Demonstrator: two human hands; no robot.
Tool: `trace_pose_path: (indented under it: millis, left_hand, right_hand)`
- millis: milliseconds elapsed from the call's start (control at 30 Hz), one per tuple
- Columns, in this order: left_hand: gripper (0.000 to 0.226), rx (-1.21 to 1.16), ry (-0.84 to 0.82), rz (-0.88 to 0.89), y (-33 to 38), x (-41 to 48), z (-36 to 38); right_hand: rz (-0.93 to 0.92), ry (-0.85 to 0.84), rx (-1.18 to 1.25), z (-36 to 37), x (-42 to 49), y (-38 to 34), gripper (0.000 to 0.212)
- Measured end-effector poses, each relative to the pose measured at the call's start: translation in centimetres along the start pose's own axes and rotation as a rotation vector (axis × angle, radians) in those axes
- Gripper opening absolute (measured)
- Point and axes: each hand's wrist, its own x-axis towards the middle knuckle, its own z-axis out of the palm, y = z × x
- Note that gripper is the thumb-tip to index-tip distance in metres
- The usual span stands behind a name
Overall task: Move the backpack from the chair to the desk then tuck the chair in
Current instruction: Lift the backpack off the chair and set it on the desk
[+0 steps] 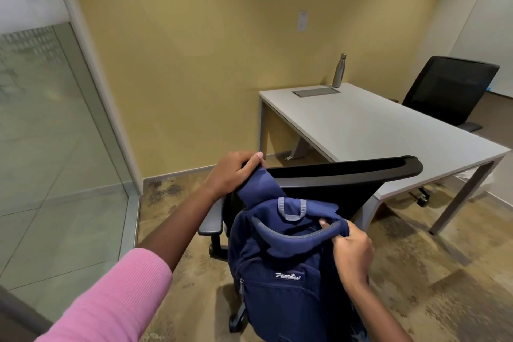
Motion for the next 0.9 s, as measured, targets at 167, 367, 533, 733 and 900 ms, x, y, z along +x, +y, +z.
trace_pose_path:
  millis: [167,367,533,733,900]
  left_hand:
    - [0.037,-0.123,0.147,-0.049,-2.8,-2.1,-1.4]
    - [0.039,-0.288,0.191,-0.263,-7.7,-6.2,-1.5]
    - [0.061,-0.381,0.246,-0.474,-11.3,-9.6,-2.5]
    - [0.057,-0.399,0.586,-0.445,-14.2,-13.6,-4.0]
    - [0.052,-0.219,0.642,-0.488,-17.6,-16.8,-6.8]
  right_hand:
    - [0.003,0.032,0.015,1.4,-1.5,-3.0,0.014]
    - [0.011,0.032,0.052,4.1,-3.7,-6.9,0.024]
    - [0.042,-0.043,0.09,7.4,-5.5,-9.2,0.014]
    - [0.125,-0.146,0.168,12.5,-6.8,-12.6,0.015]
    - [0.141,-0.241,0.221,16.8,-7.7,-15.9,0.013]
